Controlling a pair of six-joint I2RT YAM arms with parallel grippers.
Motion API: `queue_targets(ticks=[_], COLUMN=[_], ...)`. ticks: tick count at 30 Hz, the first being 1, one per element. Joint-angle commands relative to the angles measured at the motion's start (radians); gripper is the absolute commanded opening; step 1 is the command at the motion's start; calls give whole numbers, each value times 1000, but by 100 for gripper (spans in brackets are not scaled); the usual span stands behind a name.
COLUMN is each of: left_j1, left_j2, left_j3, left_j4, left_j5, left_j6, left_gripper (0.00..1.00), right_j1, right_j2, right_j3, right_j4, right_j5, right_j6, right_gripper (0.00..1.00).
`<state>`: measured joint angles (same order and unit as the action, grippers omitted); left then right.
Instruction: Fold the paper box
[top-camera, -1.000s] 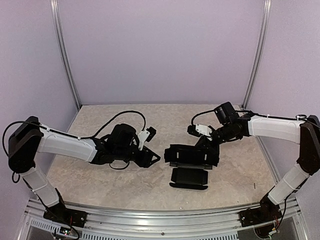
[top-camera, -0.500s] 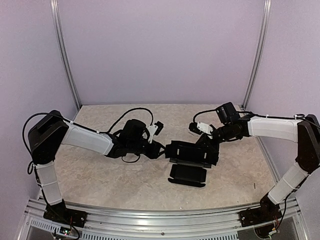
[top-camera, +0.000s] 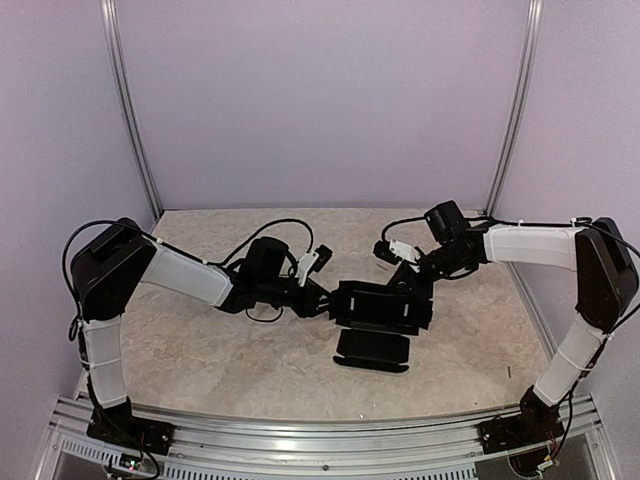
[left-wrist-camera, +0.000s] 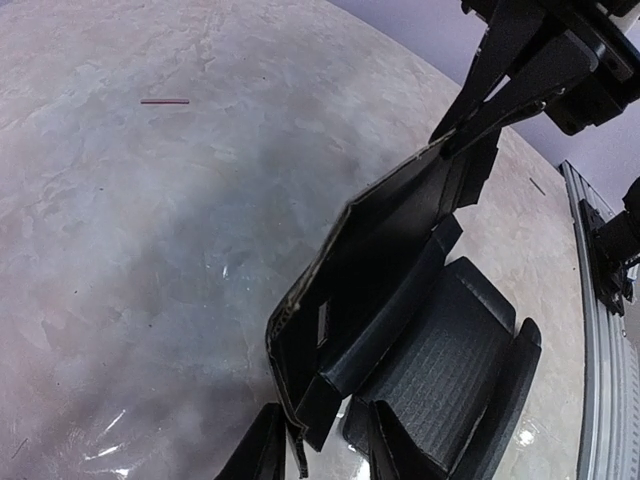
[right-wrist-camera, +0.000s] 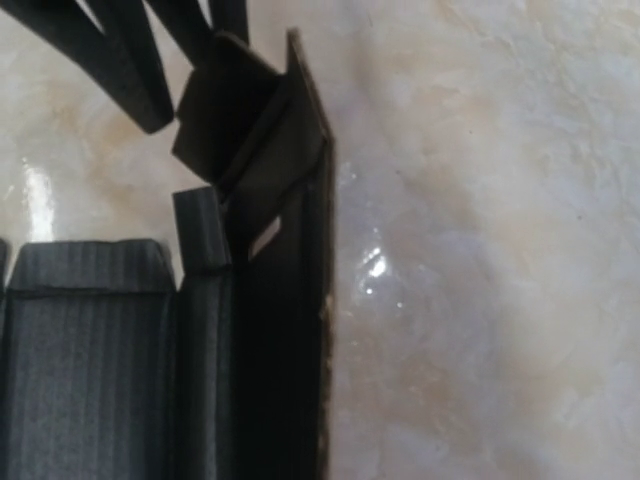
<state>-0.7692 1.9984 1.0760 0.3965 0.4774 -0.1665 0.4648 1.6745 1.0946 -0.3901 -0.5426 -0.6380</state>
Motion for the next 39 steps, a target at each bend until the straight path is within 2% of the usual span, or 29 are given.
queue_targets(ticks=[1,4,6,8,13,20,25,27,31,36,39], left_j1=[0,6,9,13,13,-26,-58,-72,-110,-139,-147], left_j2=[17,-3,-28,-66,-154,-206,-243,-249,-226,-176,-157], left_j3=[26,17,4,0,14,64,70,89,166,281,326], left_j4=[35,32,24,-3,-101,-274,-312,-343,-419,-507,-535], left_j5=[78,55,26,8,27,128,113,96,7,-163,-254], left_j6=[32,43,55,79,138,232,234,232,218,173,136], left_gripper=[28,31,42,48,52,36,19,15,8,7,2], right_j1=[-6,-6,-6,-6,-6,-6,-5,-4,2,16,18], right_j2=[39,42,47,48,46,-6,-62,-90,-132,-172,-182], right_j3=[53,77,93,104,149,168,134,116,87,56,47], right_j4=[-80,-129,-157,-188,-331,-384,-344,-314,-253,-199,-185], right_j5=[-54,-93,-116,-141,-253,-332,-325,-317,-267,-193,-174], right_j6=[-16,-36,-46,-62,-121,-106,-46,-15,46,88,102], right_gripper=[0,0,0,0,0,0,0,0,0,0,0])
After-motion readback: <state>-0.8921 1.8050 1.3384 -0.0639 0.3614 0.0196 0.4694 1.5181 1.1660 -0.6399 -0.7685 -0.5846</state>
